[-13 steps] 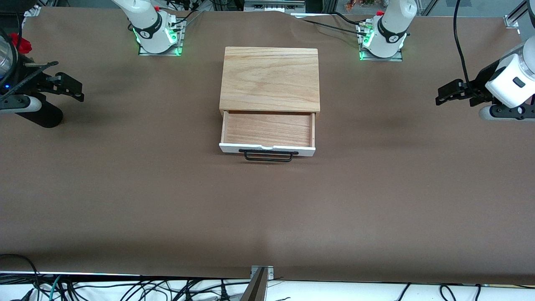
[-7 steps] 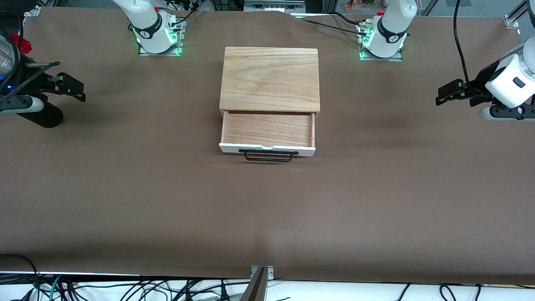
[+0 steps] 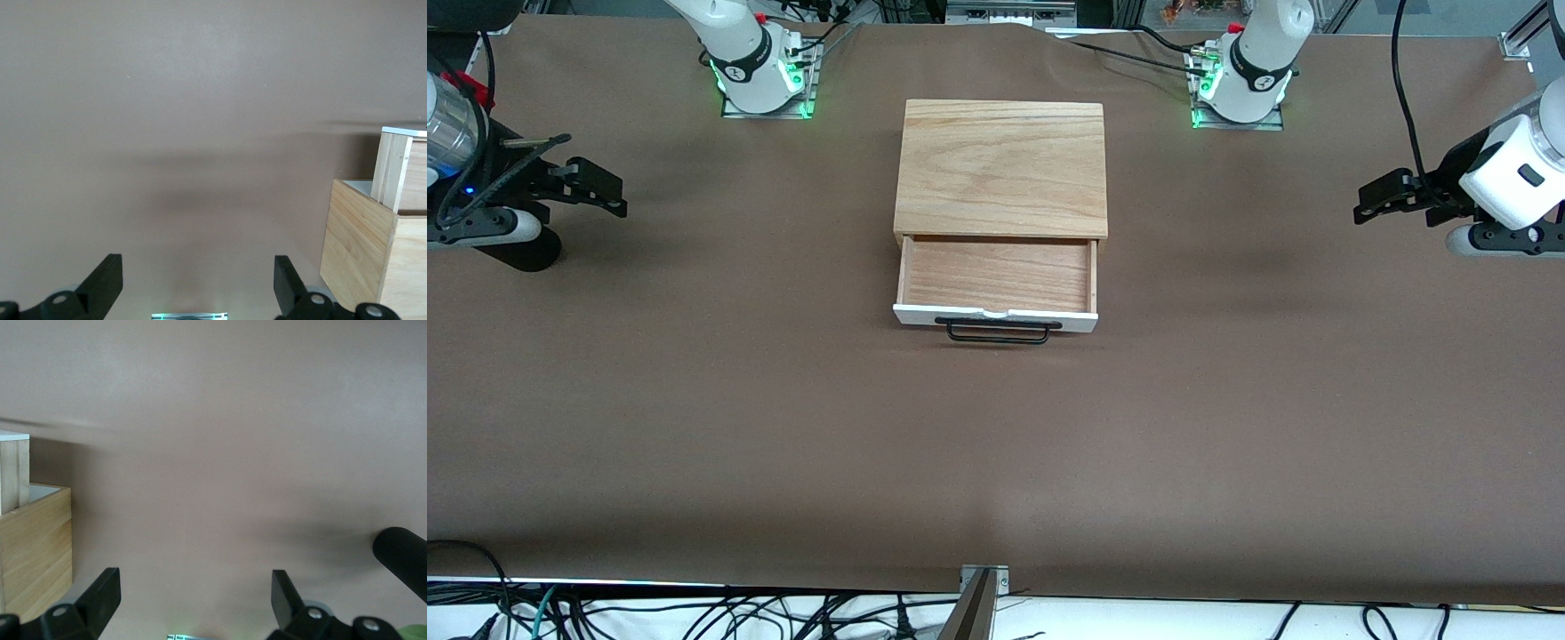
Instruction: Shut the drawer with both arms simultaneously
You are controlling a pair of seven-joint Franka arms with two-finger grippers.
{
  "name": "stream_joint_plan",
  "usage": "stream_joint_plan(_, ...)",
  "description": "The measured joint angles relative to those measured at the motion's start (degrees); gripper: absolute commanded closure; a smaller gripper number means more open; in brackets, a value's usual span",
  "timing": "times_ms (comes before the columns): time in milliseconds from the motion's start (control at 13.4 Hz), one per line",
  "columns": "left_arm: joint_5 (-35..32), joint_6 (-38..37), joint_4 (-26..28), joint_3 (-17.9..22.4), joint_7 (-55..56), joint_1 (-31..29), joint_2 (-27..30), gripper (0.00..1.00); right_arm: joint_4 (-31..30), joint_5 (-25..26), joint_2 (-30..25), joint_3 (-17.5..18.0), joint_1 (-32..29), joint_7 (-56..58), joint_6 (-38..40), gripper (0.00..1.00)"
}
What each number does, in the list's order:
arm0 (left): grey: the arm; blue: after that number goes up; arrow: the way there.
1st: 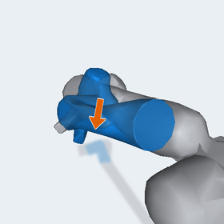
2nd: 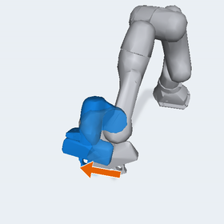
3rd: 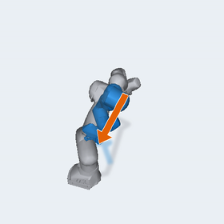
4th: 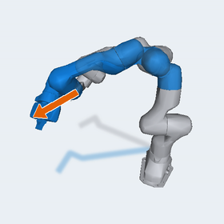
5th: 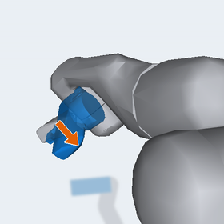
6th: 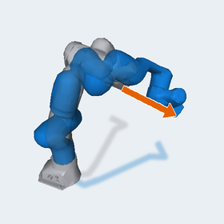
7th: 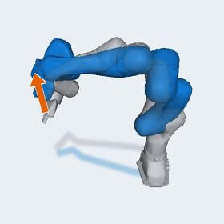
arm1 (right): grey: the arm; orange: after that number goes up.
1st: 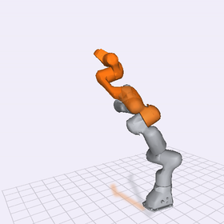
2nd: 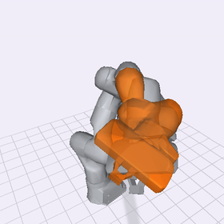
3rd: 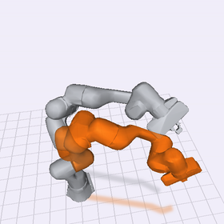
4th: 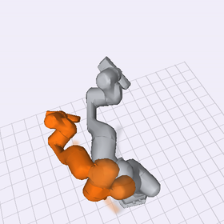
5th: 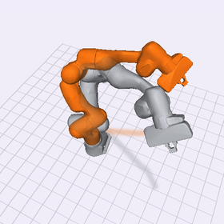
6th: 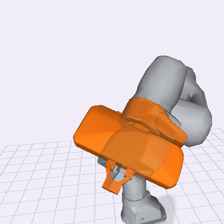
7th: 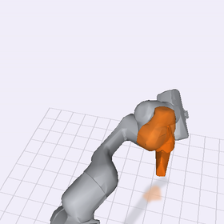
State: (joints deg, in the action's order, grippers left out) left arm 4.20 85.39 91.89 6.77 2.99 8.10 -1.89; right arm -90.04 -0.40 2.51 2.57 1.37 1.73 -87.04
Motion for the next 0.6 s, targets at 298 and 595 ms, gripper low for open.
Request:
stream_joint_plan(298,0.0,0.0,0.0,0.0,0.0,0.0,-0.1,0.0,0.0,-0.2,0.0,0.0,0.0,0.0,0.0,0.0)
stream_joint_plan(595,0.0,0.0,0.0,0.0,0.0,-0.1,-0.1,0.0,-0.3,-1.4,0.0,0.0,0.0,0.0,-0.2,0.0)
